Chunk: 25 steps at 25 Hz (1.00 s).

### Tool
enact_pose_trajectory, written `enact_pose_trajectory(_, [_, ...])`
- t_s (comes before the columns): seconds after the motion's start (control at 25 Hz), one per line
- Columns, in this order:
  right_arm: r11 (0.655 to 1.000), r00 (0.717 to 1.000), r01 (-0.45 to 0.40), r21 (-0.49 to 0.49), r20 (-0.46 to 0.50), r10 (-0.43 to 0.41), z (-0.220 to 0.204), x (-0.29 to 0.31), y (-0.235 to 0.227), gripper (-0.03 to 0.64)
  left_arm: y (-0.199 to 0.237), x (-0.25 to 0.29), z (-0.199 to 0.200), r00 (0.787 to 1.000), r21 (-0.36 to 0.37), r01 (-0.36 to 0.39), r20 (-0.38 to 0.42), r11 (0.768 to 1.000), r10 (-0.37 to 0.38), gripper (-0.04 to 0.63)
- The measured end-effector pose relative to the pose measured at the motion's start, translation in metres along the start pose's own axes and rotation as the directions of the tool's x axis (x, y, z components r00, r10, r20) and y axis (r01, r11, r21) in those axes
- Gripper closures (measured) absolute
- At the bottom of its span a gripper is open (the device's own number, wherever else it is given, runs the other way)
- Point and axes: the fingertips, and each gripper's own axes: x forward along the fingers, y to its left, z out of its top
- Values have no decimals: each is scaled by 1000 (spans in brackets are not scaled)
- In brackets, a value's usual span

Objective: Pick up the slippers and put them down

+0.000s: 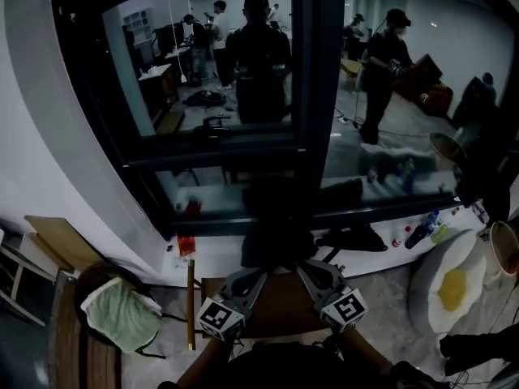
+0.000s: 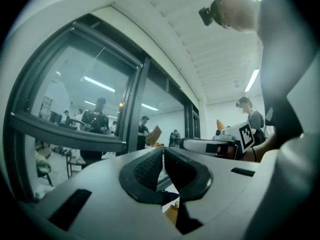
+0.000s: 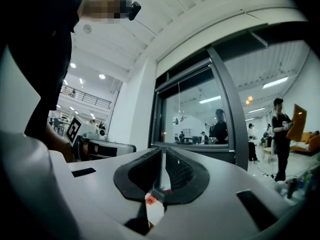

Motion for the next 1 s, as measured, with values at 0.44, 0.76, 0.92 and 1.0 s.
enact_pose_trajectory(0.44, [998,996,-64,6,-57,64,-10,6,15,592,11,-19,-5,999,-20,-39,-15,999,39,574])
enact_pose_trajectory(0.76, [986,984,-167,-13,-66,166,-7,10,34,592,20,-22,-17,999,-59,-12,-50,998,9,574])
enact_pose_trajectory(0.92, [985,982,-171,-10,-79,170,-8,7,39,592,18,-18,-15,999,-57,7,-44,998,-10,574])
enact_pose_trajectory(1.0, [986,982,-169,-12,-88,167,-12,8,38,592,17,-15,-14,999,-53,11,-34,999,-13,574])
